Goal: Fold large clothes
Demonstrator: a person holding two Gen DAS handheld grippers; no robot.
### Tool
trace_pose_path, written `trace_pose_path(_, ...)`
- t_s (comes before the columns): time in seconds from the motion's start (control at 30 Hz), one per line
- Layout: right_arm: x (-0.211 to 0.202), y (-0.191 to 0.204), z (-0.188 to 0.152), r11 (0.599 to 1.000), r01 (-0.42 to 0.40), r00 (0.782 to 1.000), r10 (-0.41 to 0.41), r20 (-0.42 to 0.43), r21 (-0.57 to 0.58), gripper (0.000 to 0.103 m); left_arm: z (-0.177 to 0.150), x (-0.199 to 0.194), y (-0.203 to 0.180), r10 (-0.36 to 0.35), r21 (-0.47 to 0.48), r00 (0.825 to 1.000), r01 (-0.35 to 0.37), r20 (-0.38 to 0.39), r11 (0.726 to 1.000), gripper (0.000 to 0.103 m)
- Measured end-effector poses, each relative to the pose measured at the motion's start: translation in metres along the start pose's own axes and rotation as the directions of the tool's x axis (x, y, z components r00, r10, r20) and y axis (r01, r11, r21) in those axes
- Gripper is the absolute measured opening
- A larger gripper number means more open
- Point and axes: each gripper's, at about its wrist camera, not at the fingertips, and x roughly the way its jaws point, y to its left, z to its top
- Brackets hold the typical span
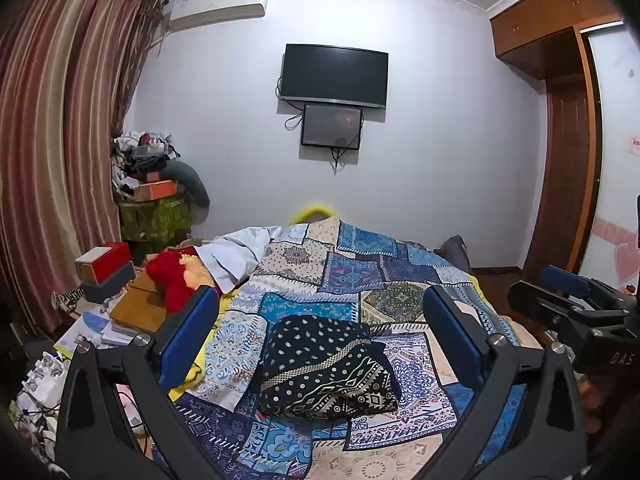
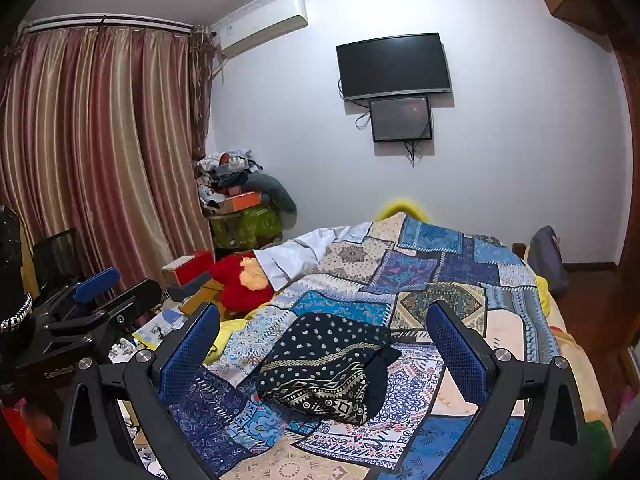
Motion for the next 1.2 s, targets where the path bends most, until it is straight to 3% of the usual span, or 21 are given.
trace_pose_path(1.2,0.007,0.012,-0.005,1.000,-0.011,1.000,0.011,-0.008,-0.002,0.103,0.003,0.003,-0.002,-0.013,-0.010,1.000,0.012,-0.006,1.000,0.103)
